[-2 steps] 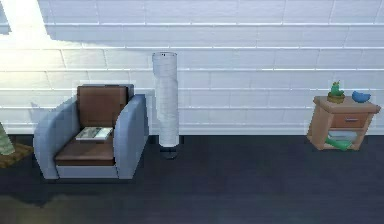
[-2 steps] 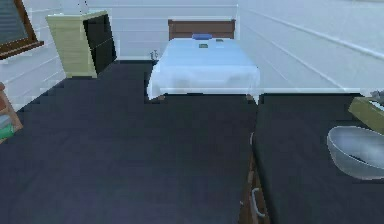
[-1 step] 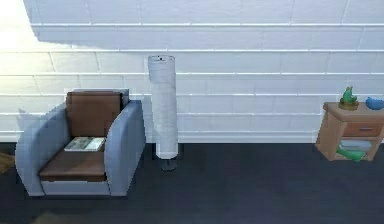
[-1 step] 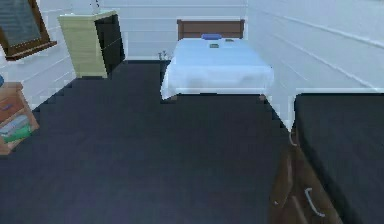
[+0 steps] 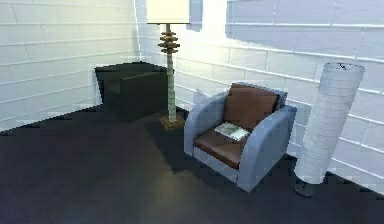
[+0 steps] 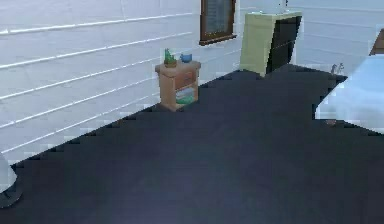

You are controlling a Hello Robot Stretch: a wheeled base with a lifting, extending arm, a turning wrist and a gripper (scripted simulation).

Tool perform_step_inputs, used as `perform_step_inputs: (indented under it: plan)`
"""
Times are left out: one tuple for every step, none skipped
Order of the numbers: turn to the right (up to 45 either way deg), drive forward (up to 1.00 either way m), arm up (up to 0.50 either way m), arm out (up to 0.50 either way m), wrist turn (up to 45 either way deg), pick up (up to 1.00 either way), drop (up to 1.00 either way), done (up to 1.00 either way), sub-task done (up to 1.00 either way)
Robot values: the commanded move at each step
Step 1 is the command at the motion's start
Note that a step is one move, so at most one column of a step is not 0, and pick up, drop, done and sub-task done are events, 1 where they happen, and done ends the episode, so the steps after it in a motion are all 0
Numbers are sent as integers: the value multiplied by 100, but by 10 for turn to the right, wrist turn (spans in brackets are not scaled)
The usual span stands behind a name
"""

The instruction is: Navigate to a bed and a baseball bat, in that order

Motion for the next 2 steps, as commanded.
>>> perform_step_inputs:
  plan:
    - [-330,0,0,0,0,0,0,0,0]
    - [0,100,0,0,0,0,0,0,0]
